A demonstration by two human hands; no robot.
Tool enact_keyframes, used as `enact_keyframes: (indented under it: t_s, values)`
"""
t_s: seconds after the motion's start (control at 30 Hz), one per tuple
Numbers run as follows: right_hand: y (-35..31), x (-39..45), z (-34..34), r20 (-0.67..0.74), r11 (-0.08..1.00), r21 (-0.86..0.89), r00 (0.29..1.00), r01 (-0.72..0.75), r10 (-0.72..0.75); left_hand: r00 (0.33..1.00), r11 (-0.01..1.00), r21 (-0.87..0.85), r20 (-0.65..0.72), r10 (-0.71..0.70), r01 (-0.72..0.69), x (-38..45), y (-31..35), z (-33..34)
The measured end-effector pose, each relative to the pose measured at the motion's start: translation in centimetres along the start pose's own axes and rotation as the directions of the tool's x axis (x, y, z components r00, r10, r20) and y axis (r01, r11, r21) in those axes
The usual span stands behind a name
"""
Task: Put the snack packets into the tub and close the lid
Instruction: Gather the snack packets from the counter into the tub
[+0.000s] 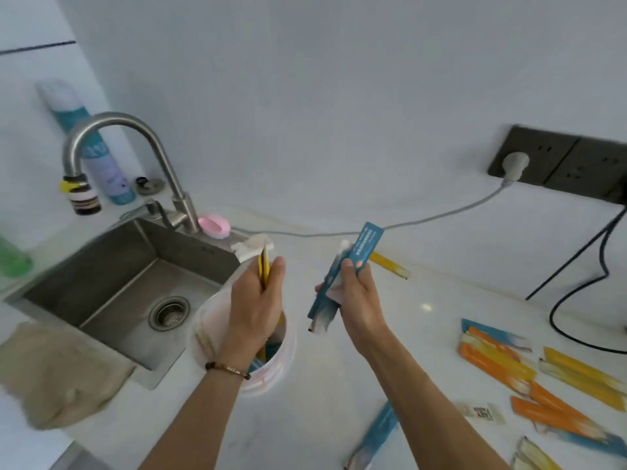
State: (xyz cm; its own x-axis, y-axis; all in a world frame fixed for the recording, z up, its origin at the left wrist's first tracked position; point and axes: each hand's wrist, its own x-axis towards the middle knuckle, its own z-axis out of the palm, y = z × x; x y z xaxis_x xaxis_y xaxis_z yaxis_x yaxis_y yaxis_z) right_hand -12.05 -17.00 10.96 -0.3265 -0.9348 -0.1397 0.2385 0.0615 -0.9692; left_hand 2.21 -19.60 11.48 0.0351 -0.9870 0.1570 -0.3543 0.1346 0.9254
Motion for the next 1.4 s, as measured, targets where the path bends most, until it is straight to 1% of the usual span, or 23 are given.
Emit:
enact_keyframes:
  t_s: [0.03, 0.1, 0.17, 0.2, 0.23, 0.27, 0.3, 0.33, 0.37, 0.4, 0.47, 0.53, 0.6, 0.67, 0.7, 0.77, 0.87, 0.93, 1.0, 1.1, 1.2, 1.3, 1.4]
  values:
    - [-0.2, -0.4, 2.1, 0.034, 0.999, 0.017, 0.999, 0.039, -0.039, 0.998, 0.998, 0.057, -0.052, 0.021, -0.018, -0.1, -0.8, -2.0]
    - [0.4, -1.0, 5.0, 0.122, 0.991, -0.05, 0.986, 0.121, -0.115, 0.985, 0.963, 0.263, -0.144, 0.094, -0.054, -0.2, -3.1, -4.8]
    - [2.2, -1.5, 7.4, 0.214, 0.968, -0.226, 0.975, 0.11, -0.061, 0.974, 0.916, 0.402, -0.207, 0.091, 0.0, -0.5, -5.8, -6.8]
    - [3.3, -1.5, 7.9, 0.23, 0.932, -0.35, 0.973, 0.093, -0.011, 0.976, 0.909, 0.414, -0.209, 0.056, 0.037, -0.6, -7.0, -7.1]
    - [4.3, -1.5, 8.0, 0.22, 0.859, -0.502, 0.975, 0.097, 0.019, 0.98, 0.915, 0.395, -0.197, 0.005, 0.074, -0.7, -7.9, -7.0]
    - [5.2, -1.4, 8.0, 0.195, 0.746, -0.656, 0.981, 0.117, 0.017, 0.984, 0.924, 0.365, -0.168, -0.058, 0.117, -0.8, -8.5, -6.9]
    - [5.9, -1.4, 7.8, 0.163, 0.62, -0.772, 0.987, 0.136, -0.013, 0.986, 0.929, 0.343, -0.132, -0.101, 0.141, -0.9, -9.2, -6.7]
    - [6.4, -1.2, 7.4, 0.144, 0.524, -0.838, 0.988, 0.152, -0.056, 0.988, 0.931, 0.337, -0.108, -0.109, 0.139, -0.9, -9.4, -6.4]
    - [6.7, -1.2, 6.9, 0.14, 0.468, -0.869, 0.987, 0.159, -0.076, 0.991, 0.933, 0.339, -0.094, -0.097, 0.124, -0.7, -9.4, -6.1]
    - [6.9, -1.1, 6.5, 0.133, 0.461, -0.876, 0.99, 0.143, -0.054, 0.994, 0.93, 0.354, -0.076, -0.079, 0.101, -0.4, -9.2, -5.8]
    - [6.8, -1.1, 5.9, 0.11, 0.527, -0.845, 0.994, 0.089, 0.009, 0.999, 0.914, 0.404, 0.0, -0.051, 0.047, 0.5, -8.9, -4.8]
    - [6.4, -1.2, 5.0, 0.057, 0.618, -0.784, 0.998, 0.061, -0.025, 0.997, 0.896, 0.445, 0.071, -0.023, -0.011, 1.2, -8.5, -3.5]
    - [5.4, -1.1, 3.5, -0.049, 0.667, -0.745, 0.995, 0.02, -0.084, 0.989, 0.824, 0.549, 0.113, 0.091, -0.139, 1.6, -8.0, -2.2]
    - [4.8, -0.9, 0.5, -0.121, 0.665, -0.747, 0.987, -0.023, -0.102, 0.954, 0.726, 0.62, 0.154, 0.258, -0.296, 1.6, -6.7, -0.5]
    - [4.7, -0.9, -1.4, -0.155, 0.653, -0.756, 0.983, -0.055, -0.097, 0.923, 0.694, 0.613, 0.192, 0.333, -0.377, 1.4, -5.9, 0.7]
    - [4.5, -1.3, -5.3, -0.199, 0.598, -0.792, 0.978, -0.123, -0.064, 0.857, 0.67, 0.535, 0.29, 0.427, -0.515, 0.5, -4.1, 3.4]
    - [4.3, -2.4, -11.4, -0.242, 0.472, -0.857, 0.97, -0.208, -0.012, 0.759, 0.671, 0.372, 0.44, 0.48, -0.641, -1.7, -2.4, 8.6]
    - [4.4, -2.9, -15.6, -0.258, 0.362, -0.901, 0.966, -0.239, -0.006, 0.708, 0.688, 0.302, 0.557, 0.434, -0.66, -3.3, -2.0, 12.1]
    - [4.5, -3.0, -19.9, -0.28, 0.257, -0.926, 0.96, -0.275, 0.018, 0.657, 0.692, 0.291, 0.669, 0.347, -0.661, -4.4, -2.0, 15.5]
    - [4.4, -1.6, -25.0, -0.268, 0.067, -0.96, 0.961, -0.272, 0.069, 0.583, 0.626, 0.35, 0.785, 0.211, -0.697, -3.8, -2.3, 19.9]
    - [4.4, 1.4, -28.1, -0.246, -0.042, -0.969, 0.965, -0.243, 0.089, 0.535, 0.545, 0.418, 0.842, 0.067, -0.726, -1.4, -2.7, 23.4]
    - [5.1, 4.2, -30.1, -0.226, -0.141, -0.968, 0.966, -0.207, 0.13, 0.555, 0.523, 0.492, 0.831, -0.042, -0.696, 1.7, -3.2, 25.7]
    - [6.1, 6.7, -31.2, -0.191, -0.11, -0.979, 0.968, -0.174, 0.164, 0.597, 0.534, 0.534, 0.799, -0.066, -0.656, 5.1, -4.0, 27.9]
